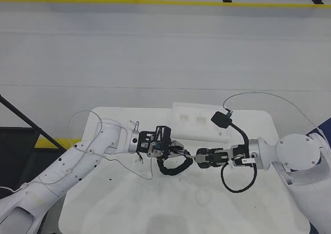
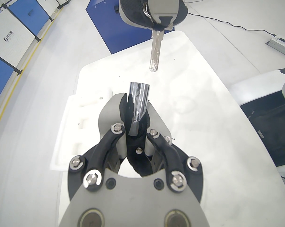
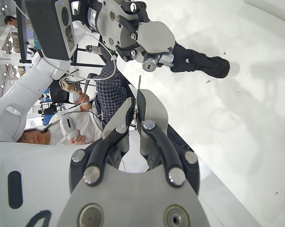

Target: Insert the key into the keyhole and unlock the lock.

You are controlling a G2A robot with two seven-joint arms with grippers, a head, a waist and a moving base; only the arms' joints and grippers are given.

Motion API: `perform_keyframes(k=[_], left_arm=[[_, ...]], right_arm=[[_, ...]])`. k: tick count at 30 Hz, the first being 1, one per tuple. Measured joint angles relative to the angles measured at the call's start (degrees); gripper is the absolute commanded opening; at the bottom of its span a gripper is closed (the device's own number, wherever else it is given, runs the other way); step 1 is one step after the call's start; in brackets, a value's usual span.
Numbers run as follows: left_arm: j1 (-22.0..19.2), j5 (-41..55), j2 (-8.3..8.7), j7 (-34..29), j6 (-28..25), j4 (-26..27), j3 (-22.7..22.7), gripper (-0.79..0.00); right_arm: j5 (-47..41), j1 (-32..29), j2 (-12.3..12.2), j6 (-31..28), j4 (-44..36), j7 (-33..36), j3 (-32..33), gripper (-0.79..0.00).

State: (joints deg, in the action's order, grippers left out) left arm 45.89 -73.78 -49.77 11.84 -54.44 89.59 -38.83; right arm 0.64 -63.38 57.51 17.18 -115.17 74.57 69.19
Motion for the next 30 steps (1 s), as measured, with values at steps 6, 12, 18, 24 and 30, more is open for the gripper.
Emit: perform_keyframes(k=[6,12,18,24,30], left_arm=[[-0.04,0.23,-0.51,-0.46,-0.98,-0.54,-0.46,-0.785],[0.34,0.64,-0.75,-0.81,-2.09,-0.64,-1.28,-0.785],[0.80,0.54,-1.03,-1.12,-2.72,-0.79,-1.94,-0.785],[1.04,0.68,-1.41,-1.66,-3.14,-0.97,-2.39,-0.785],[1.28,1.02,-1.82,-2.00,-3.53,-1.14,-2.75,-0.785]], right_arm=[[0.47,0.78,-0.04,-1.23,0.83,-1.00,-1.53,-0.785],[1.54,1.11,-0.27,-1.53,1.21,-1.86,-1.84,-0.785],[1.22,0.80,-0.57,-2.00,1.49,-2.33,-1.28,-0.785],[0.36,0.51,-0.82,-2.62,1.59,-2.66,-0.91,-0.785],[-0.65,0.46,-1.01,-3.46,2.07,-2.72,-0.93,-0.785]])
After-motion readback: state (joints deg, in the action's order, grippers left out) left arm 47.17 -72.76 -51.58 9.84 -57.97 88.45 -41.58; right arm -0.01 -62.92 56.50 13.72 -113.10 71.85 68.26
